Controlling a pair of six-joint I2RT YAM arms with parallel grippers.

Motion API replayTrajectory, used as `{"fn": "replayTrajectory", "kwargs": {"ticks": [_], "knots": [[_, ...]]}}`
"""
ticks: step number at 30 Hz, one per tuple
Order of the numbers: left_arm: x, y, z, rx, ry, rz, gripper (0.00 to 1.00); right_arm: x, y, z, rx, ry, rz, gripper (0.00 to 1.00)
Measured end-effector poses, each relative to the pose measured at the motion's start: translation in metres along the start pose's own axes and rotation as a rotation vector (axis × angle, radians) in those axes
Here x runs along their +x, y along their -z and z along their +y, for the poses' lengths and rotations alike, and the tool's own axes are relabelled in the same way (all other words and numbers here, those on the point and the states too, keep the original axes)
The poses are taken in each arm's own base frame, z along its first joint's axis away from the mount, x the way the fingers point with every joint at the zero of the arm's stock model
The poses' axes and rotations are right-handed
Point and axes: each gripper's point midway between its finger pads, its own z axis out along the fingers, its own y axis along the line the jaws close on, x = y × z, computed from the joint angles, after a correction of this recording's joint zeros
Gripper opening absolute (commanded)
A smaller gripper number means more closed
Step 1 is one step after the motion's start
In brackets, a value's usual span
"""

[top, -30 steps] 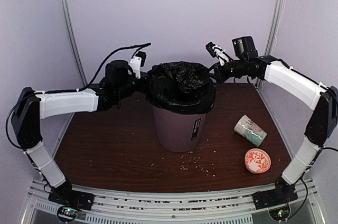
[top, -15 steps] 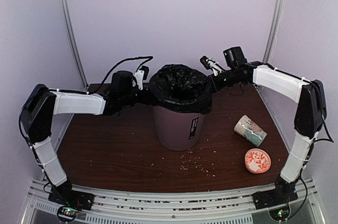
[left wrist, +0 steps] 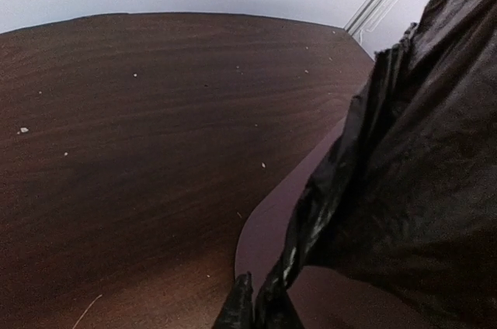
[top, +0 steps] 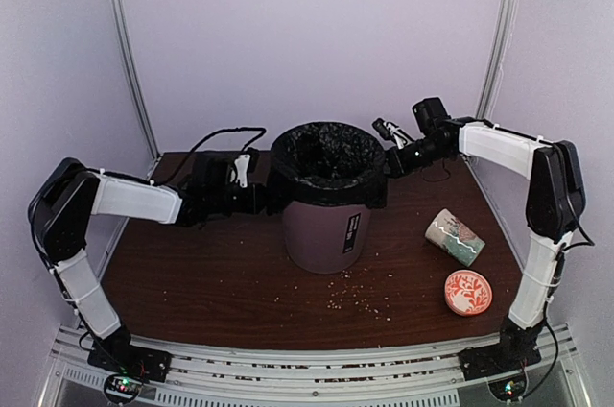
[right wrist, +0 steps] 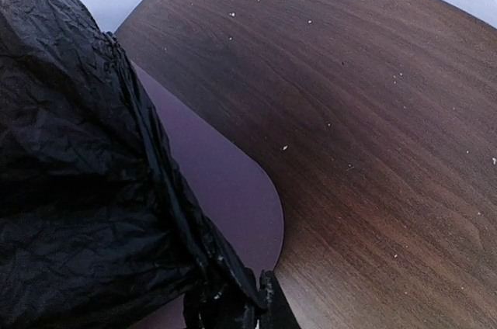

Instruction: Put the trash bags into the trash bin

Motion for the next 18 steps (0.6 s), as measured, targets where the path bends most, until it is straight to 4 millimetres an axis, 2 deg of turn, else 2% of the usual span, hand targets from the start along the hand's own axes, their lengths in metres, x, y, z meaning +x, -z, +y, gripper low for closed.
{"fn": "replayTrajectory", "kwargs": {"ticks": [2, 4, 6, 7, 8, 10, 12, 14, 18], "knots": [[-0.003, 0.011, -0.003, -0.008, 0.005, -0.002, 0.31, 0.002, 0.004, -0.002, -0.005, -0.018, 0.004, 0.11], [-0.01, 0.026, -0.006, -0.017, 0.001, -0.021, 0.37, 0.003, 0.013, -0.01, 0.003, -0.048, -0.007, 0.21], [-0.017, 0.045, -0.014, -0.007, -0.015, -0.056, 0.43, 0.009, 0.03, -0.02, 0.019, -0.085, -0.025, 0.3], [-0.021, 0.061, -0.02, 0.006, -0.029, -0.086, 0.45, 0.013, 0.041, -0.025, 0.031, -0.103, -0.036, 0.35], [-0.022, 0.066, -0.022, 0.01, -0.032, -0.093, 0.46, 0.017, 0.053, -0.027, 0.042, -0.112, -0.049, 0.39], [-0.026, 0.086, -0.03, 0.031, -0.049, -0.134, 0.48, 0.019, 0.075, -0.027, 0.062, -0.117, -0.081, 0.47], [-0.027, 0.101, -0.035, 0.046, -0.058, -0.162, 0.49, 0.02, 0.093, -0.016, 0.068, -0.093, -0.116, 0.57], [-0.026, 0.11, -0.038, 0.059, -0.064, -0.184, 0.49, 0.022, 0.105, 0.003, 0.047, -0.054, -0.143, 0.61], [-0.018, 0.116, -0.036, 0.068, -0.055, -0.199, 0.49, 0.029, 0.11, 0.022, 0.007, -0.015, -0.163, 0.66]]}}
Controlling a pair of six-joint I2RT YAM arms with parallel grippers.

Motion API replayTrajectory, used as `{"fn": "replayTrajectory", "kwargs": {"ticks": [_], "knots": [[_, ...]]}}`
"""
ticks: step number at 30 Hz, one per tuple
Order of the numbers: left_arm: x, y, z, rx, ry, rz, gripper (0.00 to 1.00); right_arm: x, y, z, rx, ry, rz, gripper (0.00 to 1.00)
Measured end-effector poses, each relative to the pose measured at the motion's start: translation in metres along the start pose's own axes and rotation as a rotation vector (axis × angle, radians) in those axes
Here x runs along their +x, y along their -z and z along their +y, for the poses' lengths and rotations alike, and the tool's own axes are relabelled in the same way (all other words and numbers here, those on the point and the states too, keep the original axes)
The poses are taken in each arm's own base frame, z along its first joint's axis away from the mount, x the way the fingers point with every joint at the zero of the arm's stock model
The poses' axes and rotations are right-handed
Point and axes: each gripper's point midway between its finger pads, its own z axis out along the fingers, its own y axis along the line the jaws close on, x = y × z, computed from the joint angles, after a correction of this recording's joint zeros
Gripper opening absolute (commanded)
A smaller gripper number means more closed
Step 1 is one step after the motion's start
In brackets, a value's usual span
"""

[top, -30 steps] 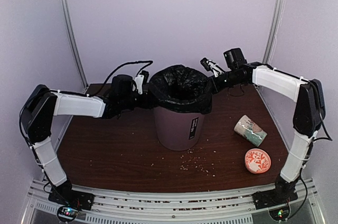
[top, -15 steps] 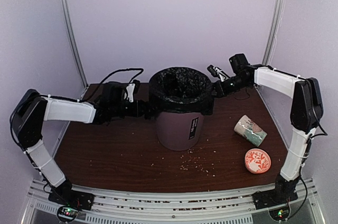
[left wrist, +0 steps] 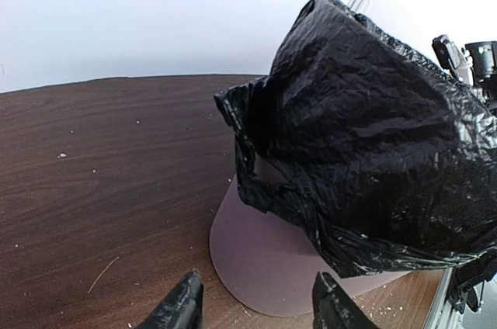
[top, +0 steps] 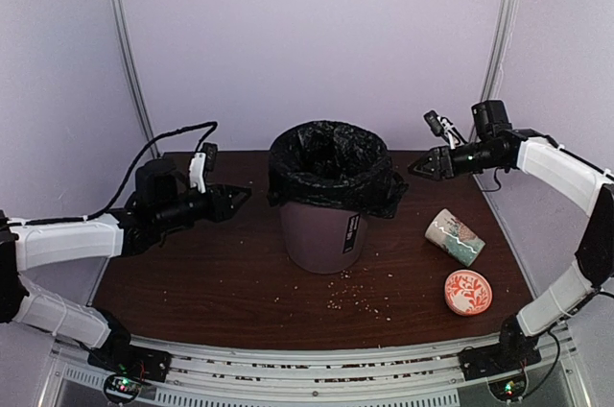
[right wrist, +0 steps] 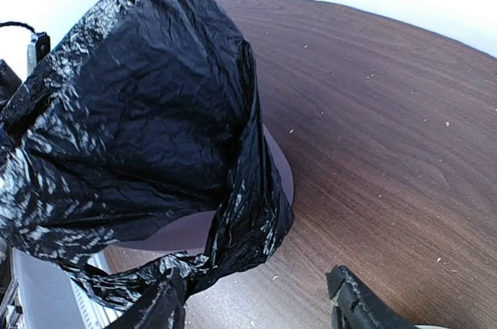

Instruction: Put the trash bags into the trash bin

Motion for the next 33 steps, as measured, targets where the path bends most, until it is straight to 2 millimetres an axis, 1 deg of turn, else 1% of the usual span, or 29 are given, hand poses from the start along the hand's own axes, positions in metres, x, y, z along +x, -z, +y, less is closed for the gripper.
{"fn": "replayTrajectory", "kwargs": {"ticks": [3, 5, 8, 10, 13, 15, 17, 20, 23, 25, 28, 29, 33], "knots": [[0.002, 0.0, 0.003, -0.013, 0.017, -0.005, 0.5, 0.01, -0.005, 0.002, -0.038, -0.002, 0.016, 0.71], [-0.003, 0.0, 0.006, -0.029, 0.025, -0.029, 0.55, 0.019, -0.008, 0.002, -0.055, -0.013, 0.032, 0.74], [-0.015, -0.006, 0.009, -0.053, 0.042, -0.065, 0.56, 0.033, -0.015, 0.005, -0.09, -0.025, 0.044, 0.76], [-0.026, -0.018, 0.012, -0.064, 0.059, -0.084, 0.56, 0.043, -0.022, 0.01, -0.125, -0.04, 0.069, 0.77], [-0.04, -0.041, 0.018, -0.065, 0.098, -0.1, 0.56, 0.051, -0.035, 0.024, -0.203, -0.036, 0.106, 0.79], [-0.043, -0.054, 0.019, -0.04, 0.124, -0.103, 0.54, 0.056, -0.04, 0.03, -0.24, -0.039, 0.122, 0.8], [-0.04, -0.065, 0.016, 0.001, 0.147, -0.091, 0.53, 0.058, -0.043, 0.038, -0.276, -0.037, 0.129, 0.8], [-0.03, -0.075, 0.01, 0.065, 0.181, -0.057, 0.52, 0.056, -0.042, 0.046, -0.319, -0.033, 0.122, 0.8], [-0.017, -0.074, 0.002, 0.107, 0.205, -0.034, 0.5, 0.055, -0.045, 0.048, -0.341, -0.035, 0.117, 0.79], [-0.006, -0.072, -0.001, 0.123, 0.218, -0.018, 0.49, 0.056, -0.051, 0.048, -0.347, -0.04, 0.122, 0.78], [0.02, -0.068, -0.001, 0.13, 0.239, 0.025, 0.49, 0.064, -0.067, 0.047, -0.338, -0.048, 0.153, 0.77], [0.033, -0.065, -0.002, 0.131, 0.247, 0.045, 0.48, 0.069, -0.075, 0.047, -0.337, -0.048, 0.169, 0.77], [0.072, -0.054, -0.001, 0.129, 0.281, 0.103, 0.47, 0.087, -0.097, 0.051, -0.341, -0.068, 0.232, 0.75]]}}
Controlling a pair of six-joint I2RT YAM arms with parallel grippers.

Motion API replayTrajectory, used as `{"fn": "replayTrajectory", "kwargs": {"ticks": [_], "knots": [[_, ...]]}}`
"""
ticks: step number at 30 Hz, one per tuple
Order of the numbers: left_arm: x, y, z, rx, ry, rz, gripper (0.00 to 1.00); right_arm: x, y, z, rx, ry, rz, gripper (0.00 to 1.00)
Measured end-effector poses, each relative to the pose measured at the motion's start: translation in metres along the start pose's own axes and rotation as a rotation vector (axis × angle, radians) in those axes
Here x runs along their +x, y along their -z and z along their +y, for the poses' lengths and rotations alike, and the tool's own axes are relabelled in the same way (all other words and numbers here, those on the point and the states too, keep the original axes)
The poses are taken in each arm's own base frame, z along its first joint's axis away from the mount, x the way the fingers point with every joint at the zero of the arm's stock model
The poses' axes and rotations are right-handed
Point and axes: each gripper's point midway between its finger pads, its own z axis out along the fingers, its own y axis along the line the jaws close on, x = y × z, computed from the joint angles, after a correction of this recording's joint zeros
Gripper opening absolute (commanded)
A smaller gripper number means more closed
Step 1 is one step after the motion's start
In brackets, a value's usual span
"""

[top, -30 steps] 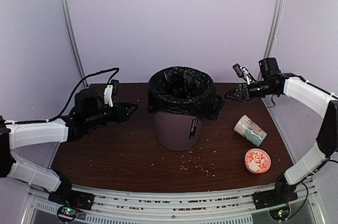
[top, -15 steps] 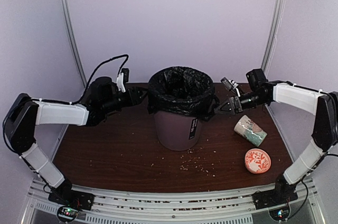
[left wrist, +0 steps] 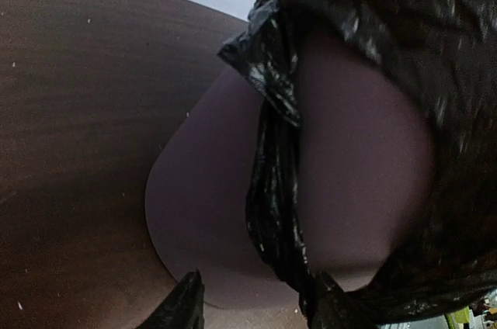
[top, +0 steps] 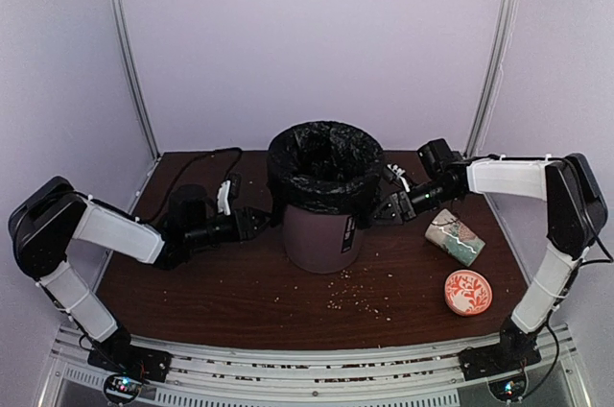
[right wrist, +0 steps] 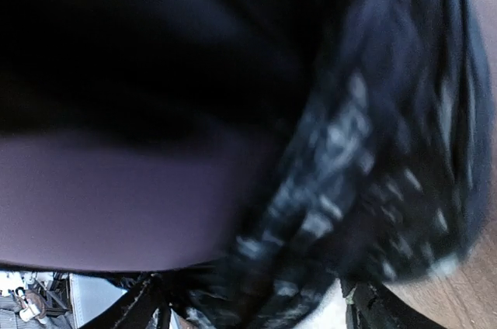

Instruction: Put the trash bags into the trash bin

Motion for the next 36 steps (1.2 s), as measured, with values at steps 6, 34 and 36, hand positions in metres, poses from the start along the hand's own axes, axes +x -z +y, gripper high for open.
{"fn": "replayTrajectory", "kwargs": {"ticks": [6, 34, 36], "knots": [[0.03, 0.011, 0.013, -0.016, 0.042, 0.022, 0.46, 0.011, -0.018, -0.021, 0.072, -0.039, 0.044, 0.75], [-0.054, 0.089, 0.009, -0.24, -0.187, -0.212, 0.56, -0.03, 0.07, -0.001, 0.243, 0.121, -0.071, 0.72], [-0.066, 0.073, 0.017, -0.252, -0.18, -0.21, 0.54, -0.048, 0.074, -0.002, 0.265, 0.124, -0.11, 0.71]]}}
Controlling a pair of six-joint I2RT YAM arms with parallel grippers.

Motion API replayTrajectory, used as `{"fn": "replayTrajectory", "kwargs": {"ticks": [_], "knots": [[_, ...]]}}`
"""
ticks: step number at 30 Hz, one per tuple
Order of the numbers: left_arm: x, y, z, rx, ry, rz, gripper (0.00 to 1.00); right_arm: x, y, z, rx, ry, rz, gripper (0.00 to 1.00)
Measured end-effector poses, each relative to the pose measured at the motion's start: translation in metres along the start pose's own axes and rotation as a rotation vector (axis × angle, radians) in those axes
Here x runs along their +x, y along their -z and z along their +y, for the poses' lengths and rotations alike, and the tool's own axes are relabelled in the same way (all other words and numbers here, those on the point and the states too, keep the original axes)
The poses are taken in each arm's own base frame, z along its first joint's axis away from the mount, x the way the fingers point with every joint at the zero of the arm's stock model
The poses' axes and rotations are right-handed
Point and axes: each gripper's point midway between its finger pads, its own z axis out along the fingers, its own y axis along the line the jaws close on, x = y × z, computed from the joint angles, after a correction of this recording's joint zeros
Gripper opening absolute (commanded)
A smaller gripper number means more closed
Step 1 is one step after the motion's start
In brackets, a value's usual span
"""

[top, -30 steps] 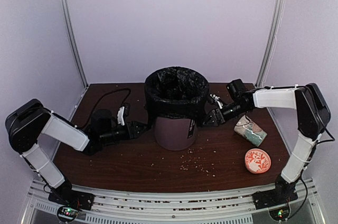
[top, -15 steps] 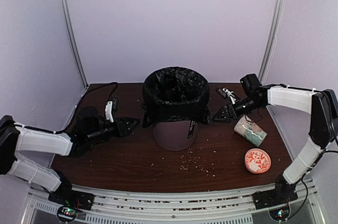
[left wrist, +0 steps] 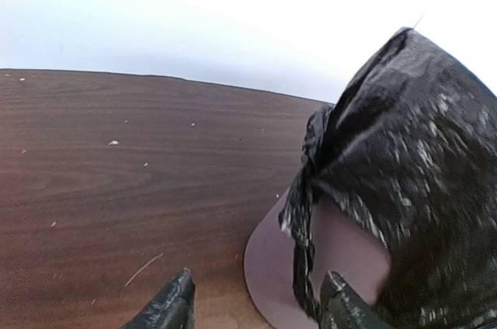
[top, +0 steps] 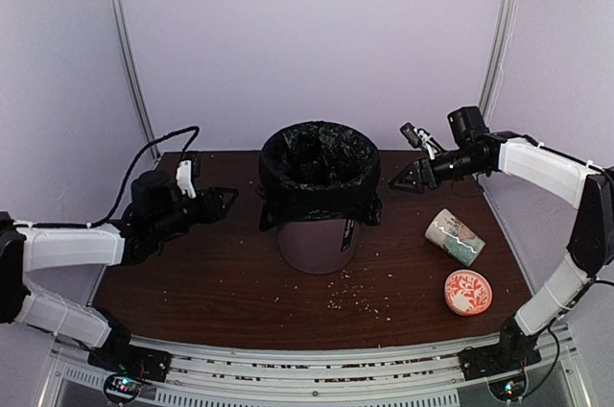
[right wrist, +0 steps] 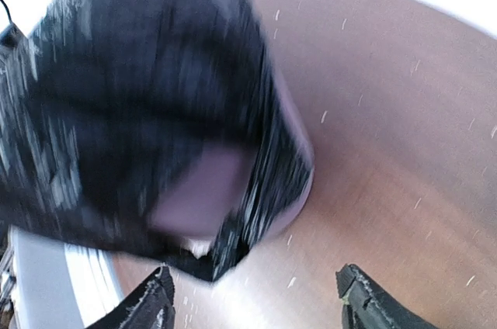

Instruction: Put the trash bags into the trash bin

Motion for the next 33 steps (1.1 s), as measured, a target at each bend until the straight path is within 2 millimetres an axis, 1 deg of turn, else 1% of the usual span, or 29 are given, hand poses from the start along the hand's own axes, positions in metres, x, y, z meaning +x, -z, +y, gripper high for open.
{"fn": "replayTrajectory", "kwargs": {"ticks": [1, 3, 5, 6, 8, 11, 13, 15, 19, 21, 23, 25, 29, 31, 33], "knots": [[-0.001, -0.005, 0.0, 0.001, 0.002, 0.001, 0.53, -0.01, 0.0, -0.002, 0.005, 0.001, -0.018, 0.71], [-0.003, -0.023, -0.005, 0.043, 0.007, 0.008, 0.52, -0.031, -0.005, -0.008, 0.004, 0.007, -0.047, 0.7], [-0.002, -0.04, -0.011, 0.093, 0.017, 0.011, 0.5, -0.04, -0.017, -0.016, -0.003, 0.009, -0.05, 0.7], [0.0, -0.048, -0.013, 0.117, 0.028, 0.016, 0.48, -0.039, -0.025, -0.019, -0.01, 0.003, -0.039, 0.7], [0.011, -0.061, -0.015, 0.159, 0.053, 0.036, 0.47, -0.029, -0.044, -0.022, -0.03, -0.016, 0.0, 0.7], [0.037, -0.076, -0.01, 0.194, 0.103, 0.086, 0.45, -0.007, -0.072, -0.023, -0.062, -0.051, 0.073, 0.68], [0.053, -0.082, -0.004, 0.202, 0.143, 0.113, 0.43, 0.005, -0.085, -0.025, -0.074, -0.081, 0.104, 0.66], [0.068, -0.084, 0.001, 0.208, 0.178, 0.132, 0.42, 0.015, -0.094, -0.028, -0.08, -0.109, 0.13, 0.65], [0.093, -0.085, 0.008, 0.222, 0.233, 0.164, 0.4, 0.03, -0.104, -0.035, -0.082, -0.154, 0.16, 0.64], [0.103, -0.084, 0.011, 0.226, 0.254, 0.177, 0.4, 0.037, -0.11, -0.038, -0.088, -0.172, 0.175, 0.64], [0.108, -0.081, 0.012, 0.235, 0.269, 0.179, 0.4, 0.042, -0.114, -0.04, -0.096, -0.183, 0.186, 0.64], [0.108, -0.079, 0.011, 0.246, 0.276, 0.175, 0.41, 0.044, -0.114, -0.039, -0.105, -0.188, 0.189, 0.65], [0.102, -0.073, 0.006, 0.262, 0.274, 0.158, 0.43, 0.041, -0.11, -0.036, -0.133, -0.191, 0.178, 0.68], [0.095, -0.067, 0.002, 0.27, 0.266, 0.143, 0.45, 0.041, -0.104, -0.038, -0.132, -0.201, 0.171, 0.7], [0.082, -0.061, -0.004, 0.278, 0.25, 0.118, 0.47, 0.041, -0.091, -0.042, -0.119, -0.219, 0.157, 0.73]]}}
